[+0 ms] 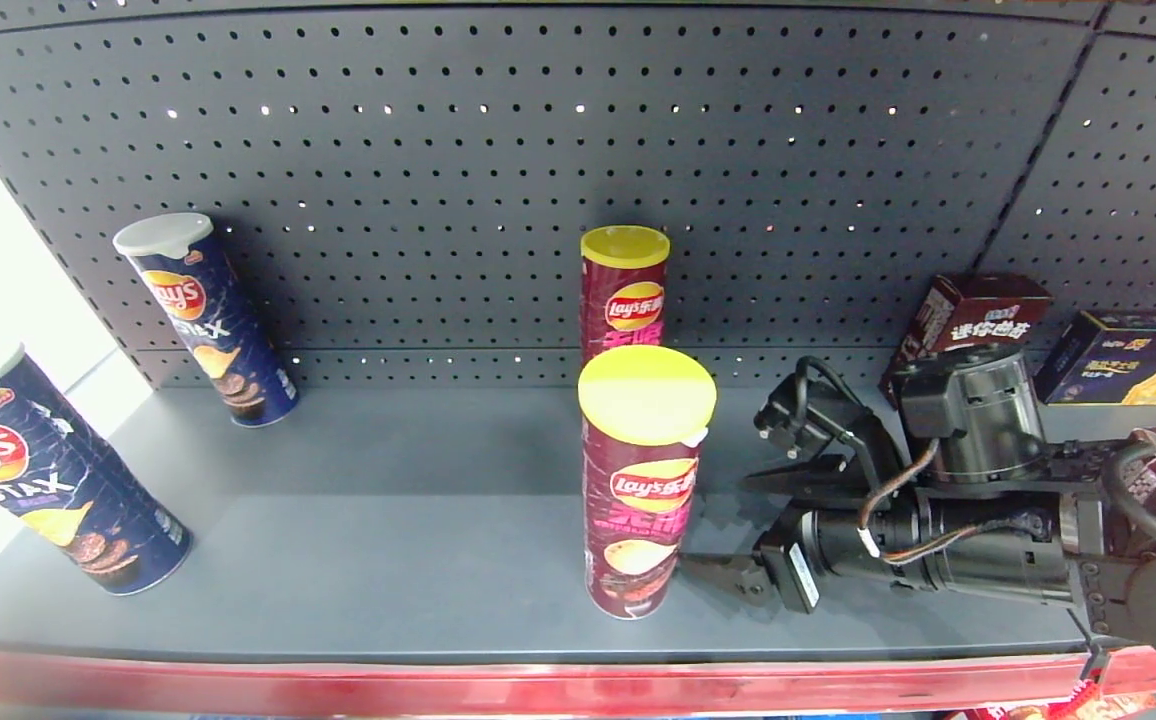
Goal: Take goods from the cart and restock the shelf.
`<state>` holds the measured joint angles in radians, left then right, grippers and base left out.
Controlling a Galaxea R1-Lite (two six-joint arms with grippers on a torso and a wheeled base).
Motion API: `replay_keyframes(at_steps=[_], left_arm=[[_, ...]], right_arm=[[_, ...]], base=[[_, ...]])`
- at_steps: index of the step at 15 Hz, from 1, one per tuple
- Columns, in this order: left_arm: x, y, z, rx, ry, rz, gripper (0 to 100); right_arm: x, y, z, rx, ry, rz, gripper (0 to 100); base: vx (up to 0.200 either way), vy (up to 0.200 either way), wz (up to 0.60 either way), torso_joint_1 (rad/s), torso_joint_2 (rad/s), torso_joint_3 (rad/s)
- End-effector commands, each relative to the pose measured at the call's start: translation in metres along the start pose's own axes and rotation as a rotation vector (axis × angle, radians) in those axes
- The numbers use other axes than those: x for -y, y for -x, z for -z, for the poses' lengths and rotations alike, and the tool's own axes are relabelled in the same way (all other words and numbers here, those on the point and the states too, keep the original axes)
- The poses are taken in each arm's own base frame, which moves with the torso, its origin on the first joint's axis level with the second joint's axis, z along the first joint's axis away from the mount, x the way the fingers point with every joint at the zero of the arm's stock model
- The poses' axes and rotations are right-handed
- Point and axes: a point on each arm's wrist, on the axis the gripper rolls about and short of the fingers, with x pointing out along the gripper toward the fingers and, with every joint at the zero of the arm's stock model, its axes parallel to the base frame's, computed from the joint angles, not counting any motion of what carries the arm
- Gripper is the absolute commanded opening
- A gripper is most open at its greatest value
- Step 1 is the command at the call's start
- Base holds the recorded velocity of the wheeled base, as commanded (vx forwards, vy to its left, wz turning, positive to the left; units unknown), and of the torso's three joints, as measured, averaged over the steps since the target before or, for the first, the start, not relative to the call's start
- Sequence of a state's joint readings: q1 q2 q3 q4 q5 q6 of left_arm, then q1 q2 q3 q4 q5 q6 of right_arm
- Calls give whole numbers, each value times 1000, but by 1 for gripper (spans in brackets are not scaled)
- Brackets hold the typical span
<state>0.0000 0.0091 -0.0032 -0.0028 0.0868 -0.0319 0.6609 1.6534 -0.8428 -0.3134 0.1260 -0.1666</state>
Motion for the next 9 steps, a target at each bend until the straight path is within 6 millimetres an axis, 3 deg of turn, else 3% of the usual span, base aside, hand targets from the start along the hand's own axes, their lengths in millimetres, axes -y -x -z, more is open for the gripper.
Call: replay_keyframes(at_steps=[1,3,6,8,9], left_arm=[[0,0,0,0,0,-1,100],[0,0,0,0,0,-1,100],[0,0,0,0,0,1,100],[0,0,0,0,0,-1,100],[0,0,0,0,0,1,100]], right_arm=[[1,2,0,3,-1,4,100],[7,11,-3,29,-10,28,100],[26,47,-20,165,-25,129,100],[35,75,-27,242,-32,193,100],[41,105,-33,319,-30,260,100]], base=[[0,0,0,0,0,0],[0,0,0,0,0,0],[0,0,0,0,0,0],[0,0,0,0,0,0],[0,0,0,0,0,0]])
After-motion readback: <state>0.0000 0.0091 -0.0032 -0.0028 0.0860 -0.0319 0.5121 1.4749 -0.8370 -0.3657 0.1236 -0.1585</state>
